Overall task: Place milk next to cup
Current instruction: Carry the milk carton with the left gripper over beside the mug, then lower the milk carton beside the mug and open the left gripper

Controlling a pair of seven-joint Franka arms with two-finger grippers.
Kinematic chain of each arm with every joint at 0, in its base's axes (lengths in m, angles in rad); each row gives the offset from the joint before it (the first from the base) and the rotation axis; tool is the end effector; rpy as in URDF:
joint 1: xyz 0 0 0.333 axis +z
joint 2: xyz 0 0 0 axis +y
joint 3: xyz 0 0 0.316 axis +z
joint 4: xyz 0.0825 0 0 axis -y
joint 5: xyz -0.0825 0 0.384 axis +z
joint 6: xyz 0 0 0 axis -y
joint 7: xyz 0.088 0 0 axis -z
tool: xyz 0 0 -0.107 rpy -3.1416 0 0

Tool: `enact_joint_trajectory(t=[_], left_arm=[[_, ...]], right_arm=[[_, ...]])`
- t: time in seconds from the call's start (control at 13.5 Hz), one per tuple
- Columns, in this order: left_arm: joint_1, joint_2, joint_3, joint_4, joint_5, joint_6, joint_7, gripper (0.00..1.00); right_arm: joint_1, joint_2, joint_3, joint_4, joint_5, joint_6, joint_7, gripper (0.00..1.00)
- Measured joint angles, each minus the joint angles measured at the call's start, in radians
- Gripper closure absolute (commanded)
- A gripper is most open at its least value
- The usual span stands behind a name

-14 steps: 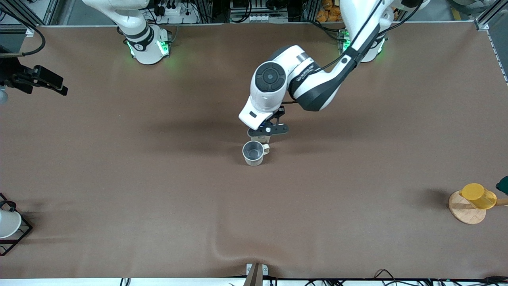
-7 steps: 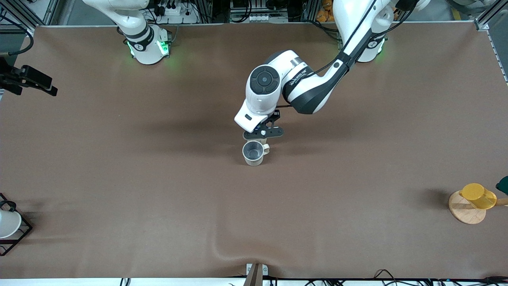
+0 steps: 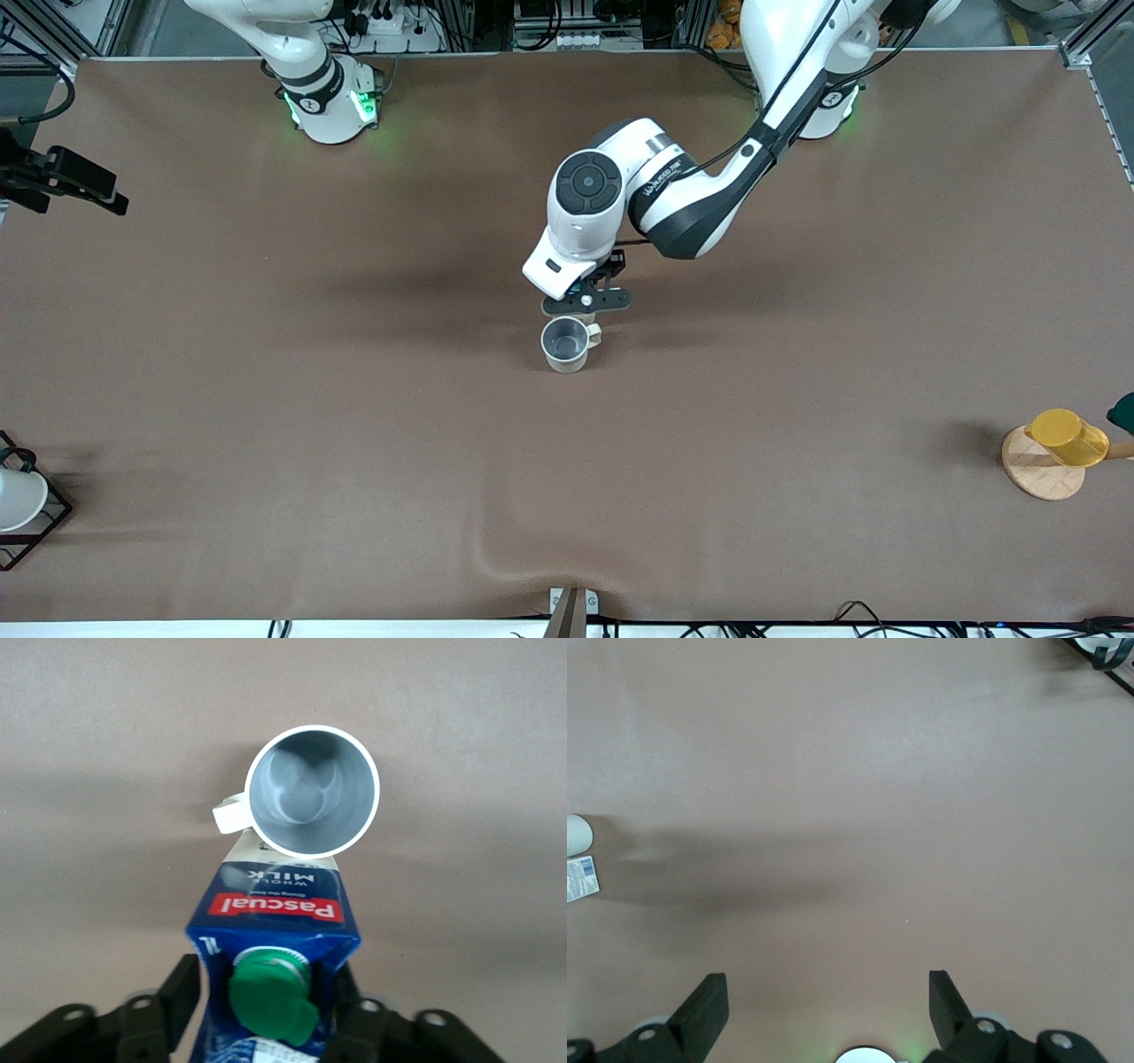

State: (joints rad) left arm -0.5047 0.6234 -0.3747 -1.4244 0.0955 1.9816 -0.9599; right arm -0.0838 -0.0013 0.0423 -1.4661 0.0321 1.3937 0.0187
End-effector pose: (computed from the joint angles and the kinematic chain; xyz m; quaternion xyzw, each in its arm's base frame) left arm 0.4953 -0.5104 0.3483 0.9965 0.0515 -0.0586 0.0297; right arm 0.5351 -0.0183 0.6589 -0.9989 0.0278 0.0354 0.0163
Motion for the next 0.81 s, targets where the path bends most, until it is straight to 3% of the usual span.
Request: enact_joint_trajectory(t=[0.44,0.66,0.81], left_arm=[[0.000,-0.034,0.000,0.035,0.000,-0.018,0.000,0.00],[0.033,-0.146,0.013,0.052,0.006,-0.090,-0.008,0.00],[0.120,-0.250,0.022,0.057,0.015,-0.191,-0.006,0.00]], right_arm=[[0.000,0.000,0.000,-0.001,0.000,-0.001,0.000,0.00],[0.000,0.001,-0.001,-0.003,-0.001,0.001,0.000,0.00],[0.000,0.001,-0.001,-0.006,-0.001,0.004,0.000,0.00]])
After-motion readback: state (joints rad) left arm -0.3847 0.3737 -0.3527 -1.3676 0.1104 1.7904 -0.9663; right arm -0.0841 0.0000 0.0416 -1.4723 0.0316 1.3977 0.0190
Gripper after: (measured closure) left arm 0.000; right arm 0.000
